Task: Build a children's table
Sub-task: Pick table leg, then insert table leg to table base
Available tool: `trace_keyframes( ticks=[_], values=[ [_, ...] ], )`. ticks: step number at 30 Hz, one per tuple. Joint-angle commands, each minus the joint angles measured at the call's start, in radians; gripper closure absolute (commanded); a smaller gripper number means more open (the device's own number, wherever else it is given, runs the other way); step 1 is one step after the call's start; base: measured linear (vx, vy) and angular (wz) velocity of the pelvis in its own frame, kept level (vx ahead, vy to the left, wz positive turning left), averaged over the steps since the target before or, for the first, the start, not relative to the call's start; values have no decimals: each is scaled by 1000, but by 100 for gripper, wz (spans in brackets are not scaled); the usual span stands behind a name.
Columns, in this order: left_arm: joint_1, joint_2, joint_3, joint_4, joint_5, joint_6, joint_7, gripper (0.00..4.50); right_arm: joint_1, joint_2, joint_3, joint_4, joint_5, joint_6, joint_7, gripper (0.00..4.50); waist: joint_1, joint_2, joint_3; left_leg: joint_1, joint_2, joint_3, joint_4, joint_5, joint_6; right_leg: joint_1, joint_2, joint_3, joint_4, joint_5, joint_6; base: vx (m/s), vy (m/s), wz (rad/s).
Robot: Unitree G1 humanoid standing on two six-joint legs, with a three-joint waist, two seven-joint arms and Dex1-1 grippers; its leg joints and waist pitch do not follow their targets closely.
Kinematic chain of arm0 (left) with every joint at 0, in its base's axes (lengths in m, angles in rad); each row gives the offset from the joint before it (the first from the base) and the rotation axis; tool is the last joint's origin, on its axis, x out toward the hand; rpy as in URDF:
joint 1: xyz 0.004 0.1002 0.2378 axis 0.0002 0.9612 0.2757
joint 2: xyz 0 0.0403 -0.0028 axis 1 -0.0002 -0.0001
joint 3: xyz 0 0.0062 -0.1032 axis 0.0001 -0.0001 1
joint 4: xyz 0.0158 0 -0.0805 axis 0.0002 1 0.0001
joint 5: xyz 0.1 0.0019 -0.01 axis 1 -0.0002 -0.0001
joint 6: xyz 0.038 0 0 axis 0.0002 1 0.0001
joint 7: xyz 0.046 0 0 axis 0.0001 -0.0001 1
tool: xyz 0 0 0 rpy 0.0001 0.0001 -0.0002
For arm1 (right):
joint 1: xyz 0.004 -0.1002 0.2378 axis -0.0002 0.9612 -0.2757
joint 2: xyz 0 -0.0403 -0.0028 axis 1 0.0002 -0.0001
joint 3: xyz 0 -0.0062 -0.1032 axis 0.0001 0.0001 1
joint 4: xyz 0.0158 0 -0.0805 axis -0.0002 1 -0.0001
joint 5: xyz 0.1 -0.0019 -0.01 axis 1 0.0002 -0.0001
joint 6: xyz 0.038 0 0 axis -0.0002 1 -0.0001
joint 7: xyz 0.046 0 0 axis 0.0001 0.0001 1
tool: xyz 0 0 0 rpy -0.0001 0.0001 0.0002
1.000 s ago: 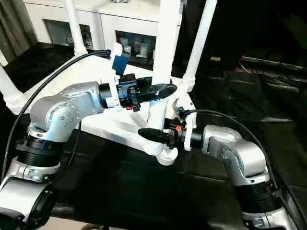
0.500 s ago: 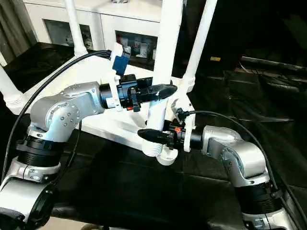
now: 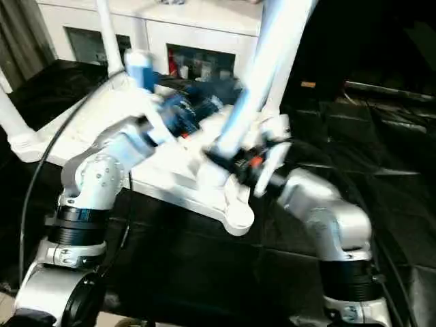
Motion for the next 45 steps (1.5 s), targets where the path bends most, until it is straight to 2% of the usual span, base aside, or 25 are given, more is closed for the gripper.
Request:
trace_keyframes(
  ticks=[1, 2, 3, 5, 6, 7, 8, 10, 11, 12, 14, 15, 17, 18, 20, 21, 23, 25, 28, 30, 33, 36, 39, 41, 45],
  values=[
    [-29, 16, 13, 38, 6, -36, -10, 158, 14, -3, -32, -28, -31, -43, -60, 257, -4, 3, -75, 14, 30, -15, -69, -147, -12, 53, -46, 40, -68, -142, -192, 0, 0, 0],
    [-29, 61, -40, 57, 74, -73, -58, 158, 29, -28, -12, -22, -80, -61, -64, 257, -5, 19, -74, 17, 29, -16, -70, -150, -20, 51, -44, 41, -69, -153, -178, 0, 0, 0],
    [-24, 100, -94, 73, 139, -115, -107, 158, 45, -47, 4, -18, -118, -87, -58, 257, -7, 11, -74, 19, 29, -18, -74, -153, -22, 50, -40, 40, -79, -180, -135, 0, 0, 0],
    [-4, 210, -263, 103, 321, -236, -225, 158, 84, -103, 35, -19, -184, -91, -61, 257, -7, 15, -74, 20, 29, -22, -77, -151, -25, 52, -40, 42, -80, -189, -100, 0, 0, 0],
    [5, 253, -329, 113, 384, -274, -273, 158, 101, -117, 35, -25, -189, -83, -59, 257, -11, 16, -75, 22, 30, -19, -77, -151, -33, 51, -42, 44, -75, -173, -103, 0, 0, 0],
    [7, 262, -342, 115, 397, -281, -283, 158, 104, -120, 35, -26, -190, -82, -59, 257, -11, 16, -75, 19, 31, -21, -77, -149, -32, 52, -43, 43, -76, -166, -104, 0, 0, 0],
    [21, 324, -434, 133, 470, -319, -370, 158, 134, -133, 18, -48, -173, -51, -65, 257, -14, 16, -76, 20, 32, -19, -77, -142, -33, 53, -45, 44, -67, -134, -127, 0, 0, 0],
    [29, 342, -460, 136, 472, -299, -410, 158, 152, -140, 11, -70, -159, -29, -61, 257, -17, 16, -76, 18, 31, -19, -77, -135, -24, 54, -44, 45, -63, -105, -150, 0, 0, 0],
    [35, 355, -486, 144, 477, -291, -445, 158, 170, -150, 6, -89, -149, -12, -60, 257, -15, 34, -76, 19, 32, -19, -75, -139, -26, 53, -47, 45, -59, -89, -173, 0, 0, 0],
    [39, 362, -502, 150, 480, -286, -466, 158, 182, -158, 5, -100, -144, -3, -59, 257, -20, 23, -75, 19, 32, -17, -76, -153, -24, 55, -46, 44, -64, -90, -186, 0, 0, 0],
    [37, 375, -556, 210, 529, -336, -504, 158, 202, -170, 8, -112, -142, 2, -54, 257, -21, 22, -73, 17, 31, -15, -75, -166, -20, 55, -47, 45, -67, -108, -195, 0, 0, 0],
    [33, 380, -577, 244, 559, -372, -516, 158, 209, -173, 11, -118, -145, -1, -53, 257, -19, 37, -70, 17, 29, -18, -76, -195, -20, 54, -51, 45, -75, -179, -186, 0, 0, 0],
    [26, 382, -597, 293, 592, -414, -529, 158, 217, -177, 14, -126, -144, 1, -49, 257, -25, 30, -69, 16, 30, -19, -78, -219, -26, 56, -52, 44, -80, -232, -174, 0, 0, 0],
    [15, 378, -602, 341, 615, -455, -531, 158, 222, -179, 18, -131, -149, 0, -45, 257, -25, 38, -67, 18, 27, -18, -77, -227, -23, 52, -50, 45, -88, -256, -164, 0, 0, 0],
    [-19, 370, -613, 457, 662, -539, -522, 194, 235, -183, 20, -149, -150, 11, -42, 257, -26, 36, -68, 18, 27, -18, -76, -234, -20, 51, -50, 45, -92, -290, -150, 0, 0, 0],
    [-29, 372, -618, 481, 678, -564, -507, 194, 237, -184, 19, -156, -146, 17, -44, 257, -24, 46, -72, 20, 28, -21, -76, -232, -24, 51, -53, 45, -87, -285, -150, 0, 0, 0],
    [-43, 373, -622, 522, 697, -594, -481, 200, 241, -186, 20, -164, -143, 21, -46, 257, -25, 44, -73, 21, 30, -20, -76, -236, -27, 51, -51, 44, -87, -265, -157, 0, 0, 0],
    [-67, 368, -622, 596, 721, -658, -443, 237, 246, -191, 23, -174, -133, 25, -47, 257, -24, 46, -74, 20, 31, -21, -76, -229, -22, 51, -52, 44, -83, -240, -172, 0, 0, 0],
    [-80, 359, -611, 640, 728, -685, -433, 240, 253, -196, 25, -186, -127, 31, -40, 257, -22, 48, -76, 19, 32, -20, -74, -211, -17, 54, -51, 44, -77, -192, -189, 0, 0, 0],
    [-86, 354, -606, 661, 733, -698, -434, 283, 257, -199, 26, -191, -127, 34, -36, 257, -23, 47, -78, 18, 31, -19, -72, -199, -10, 55, -51, 44, -74, -162, -205, 0, 0, 0],
    [-108, 333, -600, 737, 747, -744, -441, 280, 261, -208, 31, -196, -131, 37, -22, 257, -21, 50, -78, 16, 30, -18, -71, -196, 0, 57, -53, 44, -76, -150, -213, 0, 0, 0],
    [-117, 324, -605, 772, 756, -768, -448, 325, 264, -214, 34, -197, -131, 35, -20, 257, -22, 52, -76, 19, 31, -18, -72, -212, -2, 56, -53, 44, -78, -164, -218, 0, 0, 0],
    [-129, 312, -607, 822, 768, -797, -445, 323, 264, -221, 33, -197, -128, 37, -19, 257, -23, 55, -75, 21, 31, -19, -72, -231, -7, 56, -54, 44, -82, -194, -216, 0, 0, 0],
    [-131, 311, -608, 828, 771, -800, -443, 359, 263, -222, 33, -198, -128, 37, -19, 257, -23, 56, -75, 20, 31, -19, -73, -234, -8, 57, -53, 44, -83, -198, -213, 0, 0, 0],
    [-156, 305, -619, 901, 822, -830, -415, 368, 276, -221, 36, -208, -137, 33, -18, 257, -23, 60, -75, 19, 30, -21, -72, -230, -4, 58, -52, 44, -84, -190, -210, 0, 0, 0]
  ],
)
